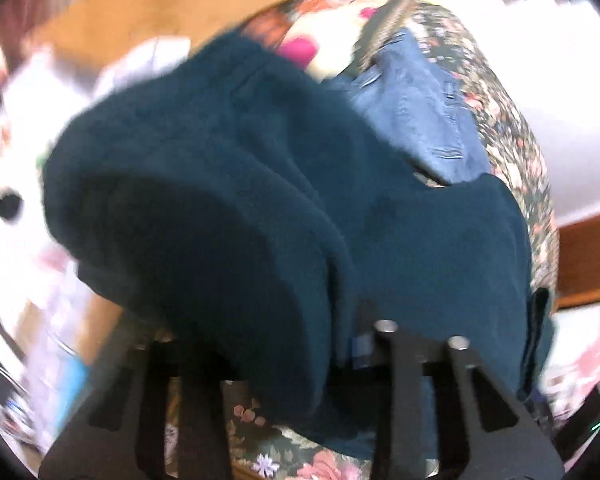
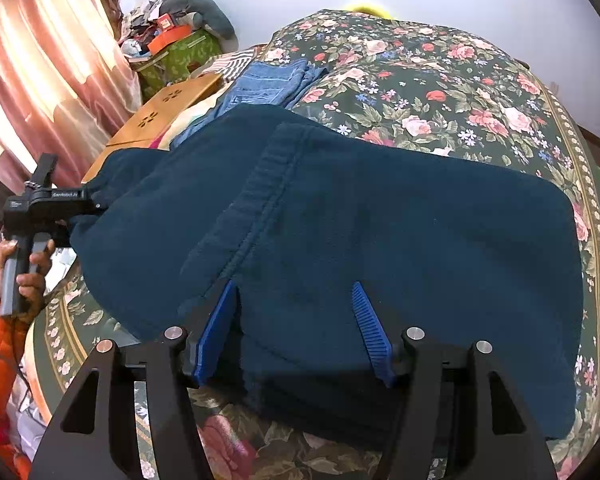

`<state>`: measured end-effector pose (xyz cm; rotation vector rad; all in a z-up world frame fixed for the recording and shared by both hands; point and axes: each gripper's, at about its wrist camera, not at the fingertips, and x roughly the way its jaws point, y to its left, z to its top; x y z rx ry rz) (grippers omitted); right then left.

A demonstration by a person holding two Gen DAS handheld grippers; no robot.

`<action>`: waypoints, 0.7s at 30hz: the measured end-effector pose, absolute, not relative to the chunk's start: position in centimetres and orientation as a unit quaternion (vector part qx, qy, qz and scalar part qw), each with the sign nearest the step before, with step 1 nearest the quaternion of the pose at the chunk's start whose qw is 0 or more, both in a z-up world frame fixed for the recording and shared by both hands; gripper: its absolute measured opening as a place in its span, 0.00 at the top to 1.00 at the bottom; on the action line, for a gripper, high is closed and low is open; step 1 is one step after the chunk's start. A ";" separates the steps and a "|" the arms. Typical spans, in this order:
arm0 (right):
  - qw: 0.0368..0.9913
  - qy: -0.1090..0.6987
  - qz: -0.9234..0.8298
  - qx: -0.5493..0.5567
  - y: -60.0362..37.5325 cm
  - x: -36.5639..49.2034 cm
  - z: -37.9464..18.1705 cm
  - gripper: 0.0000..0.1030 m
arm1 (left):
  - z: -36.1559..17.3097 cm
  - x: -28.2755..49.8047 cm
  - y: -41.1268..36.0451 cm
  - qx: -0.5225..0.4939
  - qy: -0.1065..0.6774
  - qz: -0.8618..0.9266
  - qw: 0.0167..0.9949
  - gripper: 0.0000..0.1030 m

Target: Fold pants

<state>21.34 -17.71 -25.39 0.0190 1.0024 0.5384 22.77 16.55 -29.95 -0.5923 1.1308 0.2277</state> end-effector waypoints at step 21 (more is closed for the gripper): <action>0.879 0.456 0.106 0.086 -31.2 16.8 -24.5 0.45 | -7.6 25.8 -7.5 -0.017 0.297 -0.069 0.952 0.78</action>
